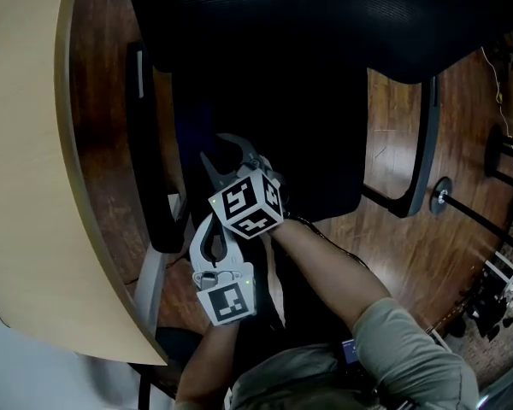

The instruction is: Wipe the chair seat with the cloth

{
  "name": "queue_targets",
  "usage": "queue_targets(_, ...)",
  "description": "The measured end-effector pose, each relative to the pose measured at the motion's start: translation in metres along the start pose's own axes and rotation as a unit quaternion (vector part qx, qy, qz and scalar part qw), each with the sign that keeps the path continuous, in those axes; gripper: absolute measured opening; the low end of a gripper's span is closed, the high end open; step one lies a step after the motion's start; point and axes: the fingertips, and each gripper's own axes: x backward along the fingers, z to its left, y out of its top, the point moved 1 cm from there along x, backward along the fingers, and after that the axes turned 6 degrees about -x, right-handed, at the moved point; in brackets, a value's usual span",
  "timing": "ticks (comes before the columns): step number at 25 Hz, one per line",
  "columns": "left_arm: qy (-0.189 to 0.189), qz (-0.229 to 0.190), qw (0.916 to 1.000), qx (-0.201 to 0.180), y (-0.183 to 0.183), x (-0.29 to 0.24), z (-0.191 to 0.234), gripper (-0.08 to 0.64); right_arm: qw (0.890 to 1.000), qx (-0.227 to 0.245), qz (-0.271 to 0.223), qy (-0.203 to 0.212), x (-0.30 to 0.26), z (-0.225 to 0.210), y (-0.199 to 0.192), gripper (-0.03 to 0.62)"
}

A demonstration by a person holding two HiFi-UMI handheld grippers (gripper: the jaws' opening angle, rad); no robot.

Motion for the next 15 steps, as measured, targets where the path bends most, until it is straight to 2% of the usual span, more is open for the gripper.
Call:
queue_targets(4, -0.001, 0.014, 0.9999, -0.010, -0.017, -0.002, -0.005, 0.005, 1.000, 0.007, 0.020, 0.009, -0.014, 0.003, -0.024, 0.100)
queue_targets(8, -0.004, 0.016, 0.9997, -0.020, -0.019, -0.010, -0.019, 0.005, 1.000, -0.004, 0.023, -0.010, -0.005, -0.019, -0.039, 0.098)
queue_targets(15, -0.040, 0.003, 0.9983, -0.042, 0.004, -0.028, -0.069, 0.005, 0.993, -0.056, 0.026, -0.096, 0.052, -0.102, -0.065, 0.097)
